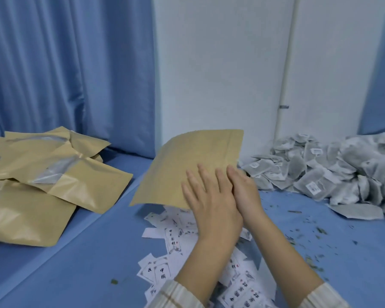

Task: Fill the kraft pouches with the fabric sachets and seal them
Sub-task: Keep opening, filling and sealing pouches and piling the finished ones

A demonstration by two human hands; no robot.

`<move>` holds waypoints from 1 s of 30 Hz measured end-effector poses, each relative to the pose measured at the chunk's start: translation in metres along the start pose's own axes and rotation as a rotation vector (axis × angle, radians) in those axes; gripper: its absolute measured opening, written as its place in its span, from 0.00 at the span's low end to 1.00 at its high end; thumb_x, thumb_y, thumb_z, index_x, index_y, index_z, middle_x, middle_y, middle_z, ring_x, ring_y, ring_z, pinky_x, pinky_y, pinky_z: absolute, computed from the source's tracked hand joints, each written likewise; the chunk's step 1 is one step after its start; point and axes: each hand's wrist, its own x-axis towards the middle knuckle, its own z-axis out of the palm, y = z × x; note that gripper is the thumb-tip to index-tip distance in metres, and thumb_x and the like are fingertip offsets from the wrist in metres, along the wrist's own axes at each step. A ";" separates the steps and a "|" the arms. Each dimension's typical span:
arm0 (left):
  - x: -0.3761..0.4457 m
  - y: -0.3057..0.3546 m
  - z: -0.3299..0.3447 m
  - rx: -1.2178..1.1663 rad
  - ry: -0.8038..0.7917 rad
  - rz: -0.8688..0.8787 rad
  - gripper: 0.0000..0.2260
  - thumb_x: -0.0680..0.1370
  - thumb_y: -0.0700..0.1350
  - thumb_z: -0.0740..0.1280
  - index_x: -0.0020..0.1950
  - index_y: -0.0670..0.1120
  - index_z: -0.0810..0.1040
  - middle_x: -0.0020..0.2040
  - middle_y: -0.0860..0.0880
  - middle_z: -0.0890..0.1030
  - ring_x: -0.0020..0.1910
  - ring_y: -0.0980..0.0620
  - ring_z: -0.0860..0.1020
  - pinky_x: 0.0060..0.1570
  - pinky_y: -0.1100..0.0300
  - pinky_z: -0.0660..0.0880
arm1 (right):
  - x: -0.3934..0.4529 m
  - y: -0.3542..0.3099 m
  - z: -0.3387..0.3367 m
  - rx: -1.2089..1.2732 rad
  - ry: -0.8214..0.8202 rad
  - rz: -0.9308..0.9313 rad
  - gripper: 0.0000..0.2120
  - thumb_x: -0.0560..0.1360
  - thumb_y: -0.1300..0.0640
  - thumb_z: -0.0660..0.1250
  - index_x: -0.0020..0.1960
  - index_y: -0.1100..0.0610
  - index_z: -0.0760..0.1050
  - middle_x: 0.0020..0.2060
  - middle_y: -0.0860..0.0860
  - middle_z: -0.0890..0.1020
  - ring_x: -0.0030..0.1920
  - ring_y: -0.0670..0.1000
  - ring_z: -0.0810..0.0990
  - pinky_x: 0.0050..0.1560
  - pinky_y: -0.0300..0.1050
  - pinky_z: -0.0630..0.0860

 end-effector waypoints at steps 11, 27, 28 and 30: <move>-0.004 0.050 0.062 -0.462 -0.569 -0.302 0.22 0.77 0.57 0.54 0.67 0.47 0.67 0.69 0.43 0.65 0.68 0.42 0.61 0.65 0.48 0.60 | -0.009 0.075 -0.106 0.001 0.095 0.392 0.11 0.77 0.58 0.63 0.37 0.60 0.74 0.29 0.53 0.77 0.31 0.50 0.75 0.34 0.41 0.70; 0.017 0.055 0.119 -0.855 -0.174 -0.508 0.14 0.72 0.59 0.69 0.44 0.49 0.81 0.41 0.50 0.83 0.45 0.48 0.80 0.49 0.56 0.75 | -0.011 0.086 -0.119 0.325 0.103 0.491 0.08 0.70 0.66 0.71 0.48 0.68 0.81 0.42 0.63 0.84 0.39 0.55 0.83 0.40 0.45 0.81; 0.016 0.054 0.122 -0.858 -0.155 -0.505 0.14 0.73 0.59 0.68 0.44 0.49 0.81 0.40 0.51 0.82 0.45 0.49 0.80 0.48 0.58 0.74 | -0.010 0.088 -0.119 0.323 0.099 0.490 0.09 0.70 0.65 0.71 0.49 0.68 0.80 0.44 0.63 0.84 0.41 0.56 0.83 0.44 0.46 0.81; 0.015 0.053 0.124 -0.858 -0.120 -0.488 0.12 0.75 0.56 0.66 0.45 0.48 0.82 0.39 0.51 0.82 0.44 0.49 0.80 0.45 0.60 0.72 | -0.010 0.091 -0.118 0.324 0.077 0.491 0.10 0.71 0.63 0.70 0.50 0.67 0.81 0.45 0.63 0.83 0.43 0.56 0.83 0.45 0.46 0.81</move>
